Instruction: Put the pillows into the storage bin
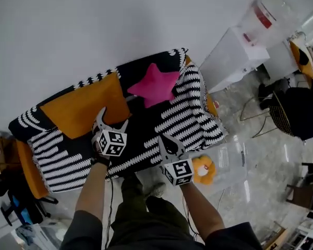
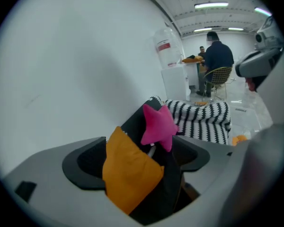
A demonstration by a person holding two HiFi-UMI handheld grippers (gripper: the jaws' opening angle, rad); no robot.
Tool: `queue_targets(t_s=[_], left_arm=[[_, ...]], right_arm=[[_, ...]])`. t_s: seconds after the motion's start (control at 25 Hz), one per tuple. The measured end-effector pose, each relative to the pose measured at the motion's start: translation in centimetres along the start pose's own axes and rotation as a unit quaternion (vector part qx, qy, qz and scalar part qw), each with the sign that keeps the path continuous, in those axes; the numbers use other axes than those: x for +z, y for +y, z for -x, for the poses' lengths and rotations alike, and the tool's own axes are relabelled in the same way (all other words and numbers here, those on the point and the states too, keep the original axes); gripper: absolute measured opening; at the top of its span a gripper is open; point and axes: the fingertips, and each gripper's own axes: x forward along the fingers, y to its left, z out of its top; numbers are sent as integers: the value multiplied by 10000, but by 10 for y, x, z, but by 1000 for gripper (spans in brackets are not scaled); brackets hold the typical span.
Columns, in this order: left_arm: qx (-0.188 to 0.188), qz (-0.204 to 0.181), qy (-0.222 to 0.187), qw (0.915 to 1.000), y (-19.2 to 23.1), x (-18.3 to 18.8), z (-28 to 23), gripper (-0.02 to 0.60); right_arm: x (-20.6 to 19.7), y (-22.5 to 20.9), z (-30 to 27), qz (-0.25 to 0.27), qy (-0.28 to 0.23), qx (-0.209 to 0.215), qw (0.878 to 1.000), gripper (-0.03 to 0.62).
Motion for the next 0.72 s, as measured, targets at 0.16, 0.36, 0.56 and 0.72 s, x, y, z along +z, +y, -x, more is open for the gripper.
queue_targets(t_s=[0.16, 0.36, 0.56, 0.72], left_arm=[[281, 27, 311, 9991, 84, -41, -18, 422], [251, -388, 747, 9961, 158, -82, -57, 437], [-226, -819, 1363, 9870, 204, -129, -100, 470], [-926, -1341, 1882, 9685, 216, -162, -130, 506]], right_arm=[[10, 44, -68, 159, 188, 435, 9988, -1], [14, 81, -145, 261, 479, 818, 9952, 0], [10, 97, -206, 286, 736, 979, 9921, 0], [5, 99, -242, 231, 883, 992, 9909, 0]])
